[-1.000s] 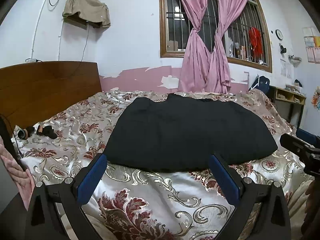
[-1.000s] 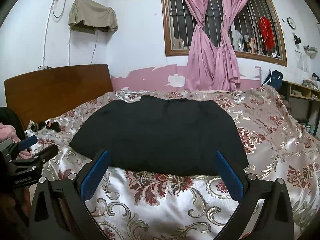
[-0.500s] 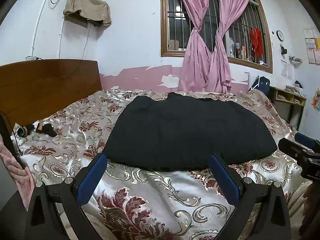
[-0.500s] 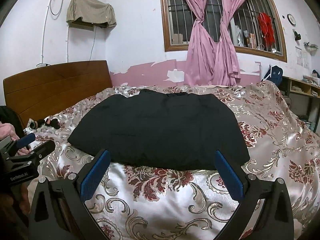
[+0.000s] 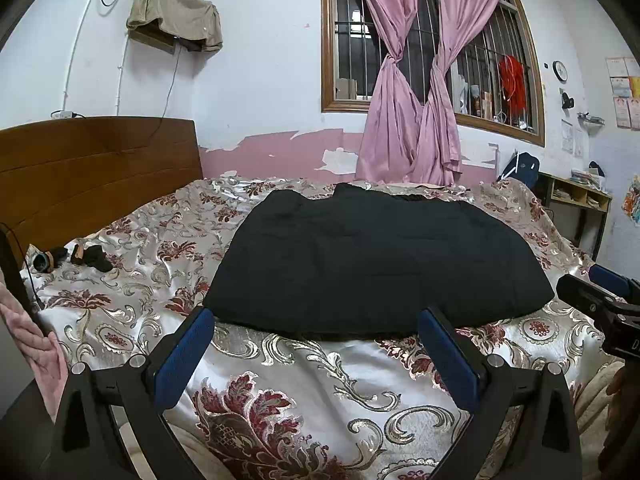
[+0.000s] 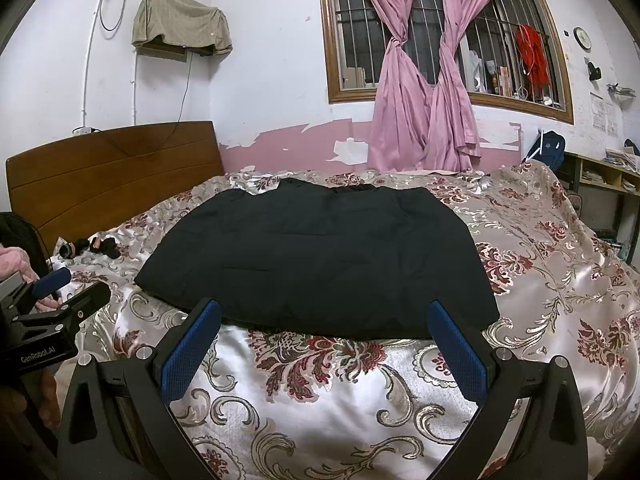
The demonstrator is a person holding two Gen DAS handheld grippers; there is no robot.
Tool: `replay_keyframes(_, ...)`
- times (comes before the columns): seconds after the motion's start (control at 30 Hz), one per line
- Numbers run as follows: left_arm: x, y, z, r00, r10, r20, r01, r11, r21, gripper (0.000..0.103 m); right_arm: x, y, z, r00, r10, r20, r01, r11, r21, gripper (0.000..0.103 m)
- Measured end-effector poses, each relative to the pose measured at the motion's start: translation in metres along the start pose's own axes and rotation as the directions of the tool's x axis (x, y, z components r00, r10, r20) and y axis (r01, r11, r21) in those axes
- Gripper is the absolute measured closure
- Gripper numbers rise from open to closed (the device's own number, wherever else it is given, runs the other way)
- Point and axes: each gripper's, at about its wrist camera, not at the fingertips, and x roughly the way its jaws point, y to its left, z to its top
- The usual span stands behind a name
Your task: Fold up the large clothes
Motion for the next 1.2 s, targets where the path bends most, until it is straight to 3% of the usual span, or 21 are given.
replay_keyframes(1.2,0.0016,0.0,-0.0048,1.0,-0.013,-0.008,0.013,1.0,-0.006,0.0,0.0,0.0006,0.0,1.0,0.0,0.002,0.0,1.0,0.002,0.002)
